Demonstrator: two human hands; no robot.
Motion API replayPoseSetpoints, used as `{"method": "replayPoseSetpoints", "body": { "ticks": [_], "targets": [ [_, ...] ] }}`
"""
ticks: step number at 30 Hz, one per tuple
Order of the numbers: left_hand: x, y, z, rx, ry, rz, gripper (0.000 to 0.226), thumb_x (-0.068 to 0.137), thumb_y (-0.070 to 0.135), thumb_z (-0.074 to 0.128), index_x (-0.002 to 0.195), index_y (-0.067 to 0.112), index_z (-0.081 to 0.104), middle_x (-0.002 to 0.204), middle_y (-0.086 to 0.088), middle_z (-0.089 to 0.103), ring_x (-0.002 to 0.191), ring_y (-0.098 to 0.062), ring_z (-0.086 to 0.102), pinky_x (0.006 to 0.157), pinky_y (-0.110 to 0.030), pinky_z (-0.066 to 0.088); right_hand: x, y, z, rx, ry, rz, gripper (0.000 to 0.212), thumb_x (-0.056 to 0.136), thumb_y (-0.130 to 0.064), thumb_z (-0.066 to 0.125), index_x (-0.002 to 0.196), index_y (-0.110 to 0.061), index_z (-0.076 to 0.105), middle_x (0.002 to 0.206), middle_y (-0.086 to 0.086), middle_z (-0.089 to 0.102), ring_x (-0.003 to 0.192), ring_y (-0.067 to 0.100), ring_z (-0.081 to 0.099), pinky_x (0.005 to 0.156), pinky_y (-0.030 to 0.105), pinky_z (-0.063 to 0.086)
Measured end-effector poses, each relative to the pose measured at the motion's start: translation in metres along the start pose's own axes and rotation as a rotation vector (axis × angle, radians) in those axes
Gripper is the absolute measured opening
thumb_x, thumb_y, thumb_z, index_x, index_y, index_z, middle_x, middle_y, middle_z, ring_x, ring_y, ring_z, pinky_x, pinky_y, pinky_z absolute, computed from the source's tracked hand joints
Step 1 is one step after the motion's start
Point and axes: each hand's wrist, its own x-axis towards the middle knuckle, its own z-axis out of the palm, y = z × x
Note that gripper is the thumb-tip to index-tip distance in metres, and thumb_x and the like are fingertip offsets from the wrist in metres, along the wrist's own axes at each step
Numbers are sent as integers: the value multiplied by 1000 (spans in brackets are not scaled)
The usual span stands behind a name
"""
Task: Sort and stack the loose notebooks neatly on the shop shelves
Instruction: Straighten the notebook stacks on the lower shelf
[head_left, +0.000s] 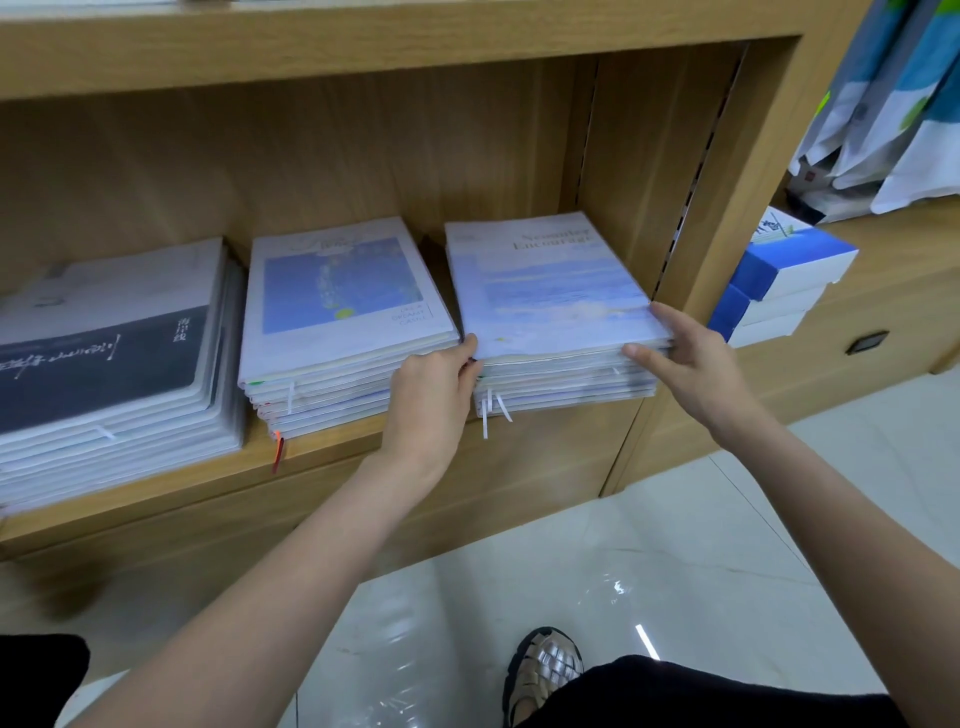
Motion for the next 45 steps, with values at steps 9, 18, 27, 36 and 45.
{"method": "replayPoseSetpoints", "body": {
  "ticks": [9,18,27,36,45],
  "targets": [
    [-14,-3,-2,-352,-97,-181,42,90,1,56,130,10,53,112,9,61,108,-3,58,93,-9,40,-5,-2,0,119,-29,56,63,86,-27,64,141,-11,37,120,-3,50,112,14,50,93,30,44],
    [-13,3,-3,-614,-351,-370,58,90,-18,36,140,10,36,119,4,48,103,-5,49,76,0,39,-8,7,11,603,-158,466,59,90,-57,44,141,-33,29,145,2,34,131,37,36,100,57,37],
    [-13,4,4,-792,-359,-524,64,86,-19,43,133,25,44,113,12,58,116,-11,52,96,-29,41,1,-20,17,887,15,590,33,92,-27,57,121,-13,47,115,4,51,103,22,55,77,42,57],
    [14,23,31,-811,-174,-567,63,87,-19,40,141,12,37,135,0,51,119,-11,47,78,-21,47,38,-37,10,855,81,617,31,93,-26,56,117,-11,43,94,0,45,98,25,52,82,45,55],
    [28,25,61,-836,-88,-550,49,90,-10,45,133,13,50,123,4,59,111,-7,53,103,-26,39,61,-29,15,865,104,627,44,96,-28,52,133,-8,40,115,3,45,105,26,48,88,47,52]
  ]
}}
